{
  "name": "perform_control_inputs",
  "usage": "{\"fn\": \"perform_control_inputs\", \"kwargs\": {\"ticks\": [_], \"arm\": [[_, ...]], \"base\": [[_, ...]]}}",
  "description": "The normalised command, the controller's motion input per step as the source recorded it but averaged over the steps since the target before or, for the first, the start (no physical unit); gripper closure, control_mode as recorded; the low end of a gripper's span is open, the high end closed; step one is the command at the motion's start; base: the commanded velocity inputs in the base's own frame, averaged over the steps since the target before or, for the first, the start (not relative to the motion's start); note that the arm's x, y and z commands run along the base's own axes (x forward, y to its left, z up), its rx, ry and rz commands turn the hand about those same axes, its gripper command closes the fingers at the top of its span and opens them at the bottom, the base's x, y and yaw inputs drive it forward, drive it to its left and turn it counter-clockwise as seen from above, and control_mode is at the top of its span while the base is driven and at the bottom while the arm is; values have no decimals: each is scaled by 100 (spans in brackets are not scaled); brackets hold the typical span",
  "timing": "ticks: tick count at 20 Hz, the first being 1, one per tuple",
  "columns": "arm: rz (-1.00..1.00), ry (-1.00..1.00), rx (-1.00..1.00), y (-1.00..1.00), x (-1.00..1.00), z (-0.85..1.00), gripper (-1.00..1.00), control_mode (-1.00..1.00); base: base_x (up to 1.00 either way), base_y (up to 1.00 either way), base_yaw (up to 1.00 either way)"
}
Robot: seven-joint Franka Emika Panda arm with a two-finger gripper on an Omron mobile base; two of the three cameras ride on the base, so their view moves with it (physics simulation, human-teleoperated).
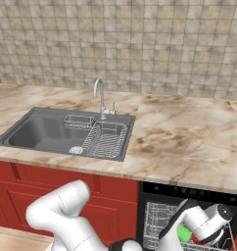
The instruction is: Pick up the cup and bowl from the counter, place them in the dishwasher, and close the dishwasher door.
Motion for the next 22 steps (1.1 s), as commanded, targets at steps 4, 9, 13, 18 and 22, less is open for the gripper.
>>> {"fn": "perform_control_inputs", "kwargs": {"ticks": [4,9,13,18,22], "arm": [[-1,0,0,22,0,-11,-100,-100],[-1,0,0,19,0,-16,-100,-100],[0,0,0,20,0,-14,-100,-100],[-2,0,0,11,-2,-9,-100,-100],[-3,-4,0,0,-24,0,-100,-100]], "base": [[0,0,0],[0,0,0],[0,0,0],[0,0,0],[0,0,0]]}}
